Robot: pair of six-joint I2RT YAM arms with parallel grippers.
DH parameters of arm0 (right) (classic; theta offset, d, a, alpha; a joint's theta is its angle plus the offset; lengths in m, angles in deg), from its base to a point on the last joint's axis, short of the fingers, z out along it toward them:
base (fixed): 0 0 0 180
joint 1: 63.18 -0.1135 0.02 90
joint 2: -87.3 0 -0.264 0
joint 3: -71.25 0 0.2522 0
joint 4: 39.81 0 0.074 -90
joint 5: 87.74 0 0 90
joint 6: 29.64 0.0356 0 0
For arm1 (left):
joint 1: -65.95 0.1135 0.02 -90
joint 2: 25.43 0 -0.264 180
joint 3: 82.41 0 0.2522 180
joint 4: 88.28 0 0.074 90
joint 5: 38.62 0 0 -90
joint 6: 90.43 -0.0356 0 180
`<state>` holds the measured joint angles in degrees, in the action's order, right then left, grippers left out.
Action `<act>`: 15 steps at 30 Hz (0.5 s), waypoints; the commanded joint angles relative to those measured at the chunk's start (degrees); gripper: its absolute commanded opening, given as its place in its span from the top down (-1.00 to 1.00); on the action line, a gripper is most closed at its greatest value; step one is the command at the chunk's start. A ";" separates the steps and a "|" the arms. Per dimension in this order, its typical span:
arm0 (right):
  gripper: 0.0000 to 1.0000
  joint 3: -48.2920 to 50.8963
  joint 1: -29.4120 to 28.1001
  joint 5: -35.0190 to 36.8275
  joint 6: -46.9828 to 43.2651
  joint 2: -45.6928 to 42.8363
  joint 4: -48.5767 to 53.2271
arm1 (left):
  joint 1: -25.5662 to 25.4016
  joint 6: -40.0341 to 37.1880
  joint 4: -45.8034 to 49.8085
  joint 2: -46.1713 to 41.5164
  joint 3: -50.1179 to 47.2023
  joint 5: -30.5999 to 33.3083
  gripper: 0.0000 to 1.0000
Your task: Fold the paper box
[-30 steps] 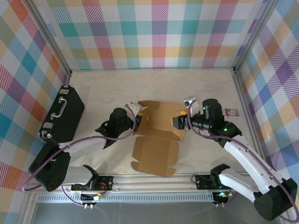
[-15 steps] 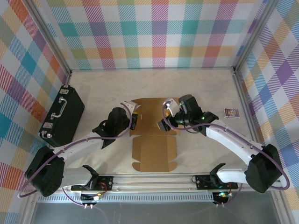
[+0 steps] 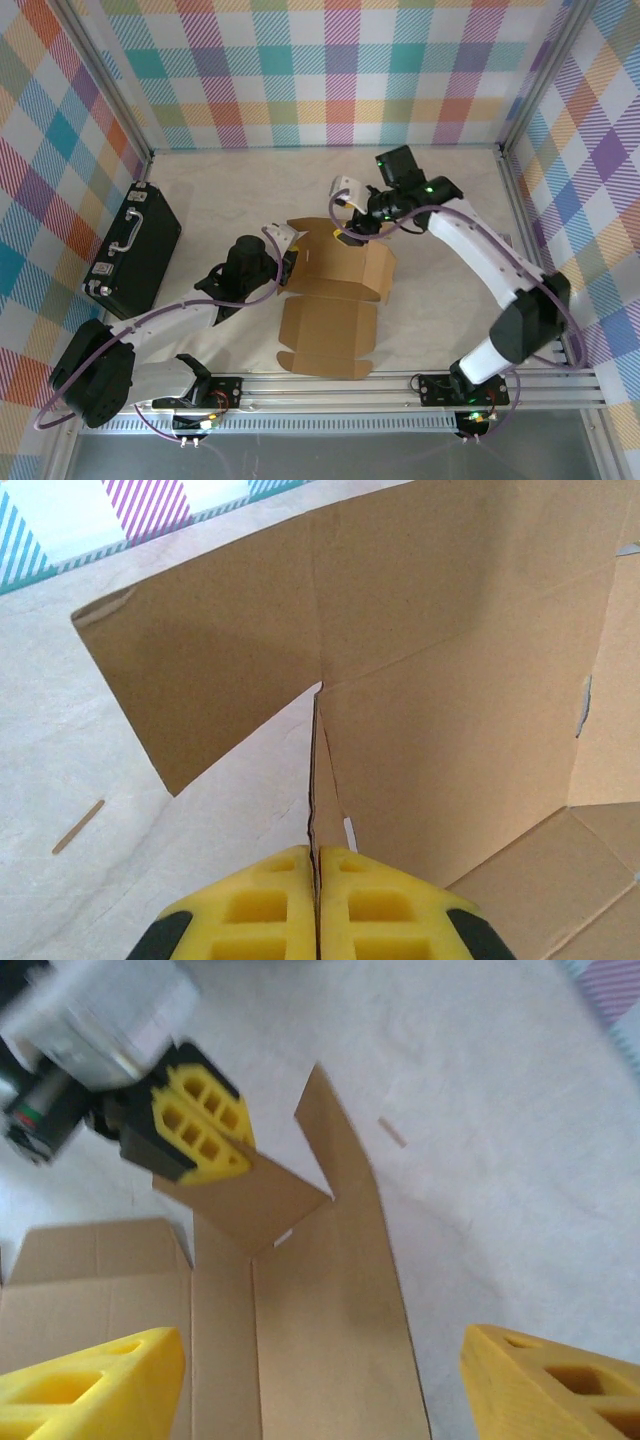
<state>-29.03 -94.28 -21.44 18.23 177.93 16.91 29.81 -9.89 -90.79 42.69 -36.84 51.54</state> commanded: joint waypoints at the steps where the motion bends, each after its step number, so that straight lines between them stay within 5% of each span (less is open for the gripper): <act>1: -0.36 -3.87 -0.12 0.48 -6.64 4.86 6.94 | -0.24 -2.82 -1.48 -0.84 -1.05 -1.53 1.00; 6: -0.22 -9.89 -0.18 -1.42 -8.01 11.16 10.01 | -0.21 -3.45 -2.60 -1.27 -1.74 -1.75 1.00; 15: 0.49 -12.28 -0.90 -0.55 -11.93 14.54 13.35 | -0.14 -4.55 -3.50 -0.41 -1.84 -0.88 1.00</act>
<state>-39.83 -94.65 -20.76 9.42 191.75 26.62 29.81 -12.36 -92.95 42.56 -37.76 50.78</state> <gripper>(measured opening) 0.293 0.062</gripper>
